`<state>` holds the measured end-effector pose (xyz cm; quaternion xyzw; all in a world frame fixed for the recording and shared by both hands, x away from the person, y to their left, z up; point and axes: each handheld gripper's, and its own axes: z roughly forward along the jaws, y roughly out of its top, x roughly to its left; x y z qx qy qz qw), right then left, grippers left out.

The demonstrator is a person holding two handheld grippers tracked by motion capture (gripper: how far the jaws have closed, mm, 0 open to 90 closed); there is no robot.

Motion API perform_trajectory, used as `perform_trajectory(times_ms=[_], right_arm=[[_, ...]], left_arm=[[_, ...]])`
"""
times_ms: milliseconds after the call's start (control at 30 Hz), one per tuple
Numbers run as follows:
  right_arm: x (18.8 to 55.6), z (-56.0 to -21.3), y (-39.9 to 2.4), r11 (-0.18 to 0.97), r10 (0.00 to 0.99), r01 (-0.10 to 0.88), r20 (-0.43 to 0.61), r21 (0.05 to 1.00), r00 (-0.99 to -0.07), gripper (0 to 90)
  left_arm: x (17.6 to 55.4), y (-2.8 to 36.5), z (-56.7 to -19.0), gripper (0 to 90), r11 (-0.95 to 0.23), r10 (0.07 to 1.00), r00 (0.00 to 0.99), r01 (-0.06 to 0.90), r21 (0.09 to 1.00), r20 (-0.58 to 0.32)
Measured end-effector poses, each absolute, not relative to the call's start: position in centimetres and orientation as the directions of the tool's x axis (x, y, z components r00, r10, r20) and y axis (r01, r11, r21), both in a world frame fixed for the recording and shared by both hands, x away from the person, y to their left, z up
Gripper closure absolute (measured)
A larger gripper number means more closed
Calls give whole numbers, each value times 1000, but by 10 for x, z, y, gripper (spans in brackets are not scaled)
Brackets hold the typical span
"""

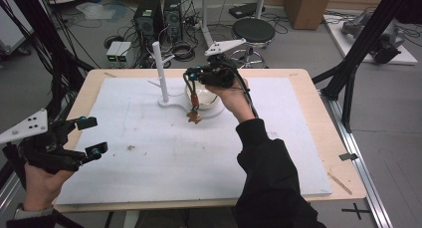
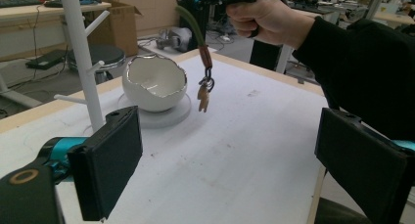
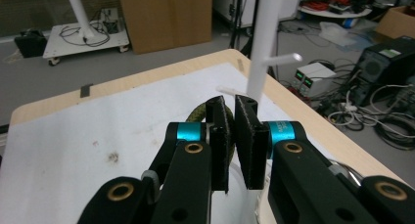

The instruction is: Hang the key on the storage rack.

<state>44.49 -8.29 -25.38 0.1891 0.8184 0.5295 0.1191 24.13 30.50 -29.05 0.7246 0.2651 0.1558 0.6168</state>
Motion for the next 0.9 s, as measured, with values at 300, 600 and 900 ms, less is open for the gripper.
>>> perform_trajectory(times_ms=[300,600,900], right_arm=[[458,-252,-31,386,399,187,19,904,-917,849],[471,-256,1,392,417,211,31,895,-908,849],[485,-272,14,433,417,230,33,872,-908,849]], left_arm=[[241,311,-290,108,-81,588,802,192,978,-109],[238,315,-289,107,-83,603,791,192,978,-104],[234,312,-289,107,-92,596,797,184,979,-94]])
